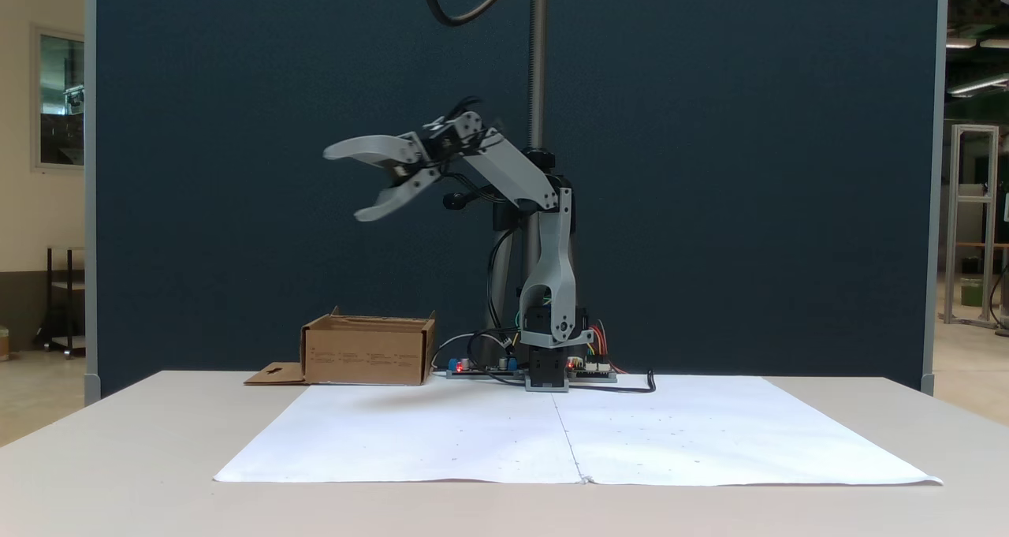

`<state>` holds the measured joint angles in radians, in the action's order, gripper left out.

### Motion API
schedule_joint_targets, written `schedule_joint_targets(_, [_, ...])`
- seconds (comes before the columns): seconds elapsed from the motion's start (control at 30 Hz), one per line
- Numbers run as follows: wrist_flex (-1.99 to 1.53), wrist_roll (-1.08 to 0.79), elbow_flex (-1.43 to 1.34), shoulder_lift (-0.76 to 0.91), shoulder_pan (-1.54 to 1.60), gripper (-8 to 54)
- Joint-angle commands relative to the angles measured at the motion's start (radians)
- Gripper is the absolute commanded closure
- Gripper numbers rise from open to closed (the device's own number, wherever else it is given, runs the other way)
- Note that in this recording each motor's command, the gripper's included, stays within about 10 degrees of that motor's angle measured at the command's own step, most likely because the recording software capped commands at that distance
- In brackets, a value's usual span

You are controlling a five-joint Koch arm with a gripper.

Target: Grasp a green dice and put it in the bin.

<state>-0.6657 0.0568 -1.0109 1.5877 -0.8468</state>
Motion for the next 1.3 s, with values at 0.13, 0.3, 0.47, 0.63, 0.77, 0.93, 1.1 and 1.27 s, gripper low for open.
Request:
schedule_joint_targets(0.13, [0.015, 0.075, -0.126, 0.118, 0.287, 1.1])
schedule_joint_targets(0.3, [0.049, 0.075, -0.345, 0.199, 0.494, 1.1])
schedule_joint_targets(0.47, [0.240, 0.074, -0.644, 0.304, 0.681, 1.6])
schedule_joint_targets(0.63, [0.423, 0.063, -0.916, 0.411, 0.804, 1.6])
schedule_joint_targets(0.77, [0.572, 0.029, -1.100, 0.497, 0.836, 1.7])
schedule_joint_targets(0.93, [0.741, 0.023, -1.301, 0.581, 0.834, 1.6])
schedule_joint_targets(1.1, [0.911, 0.018, -1.542, 0.670, 0.825, 1.8])
schedule_joint_targets(1.27, [1.072, -0.051, -1.732, 0.696, 0.811, 2.5])
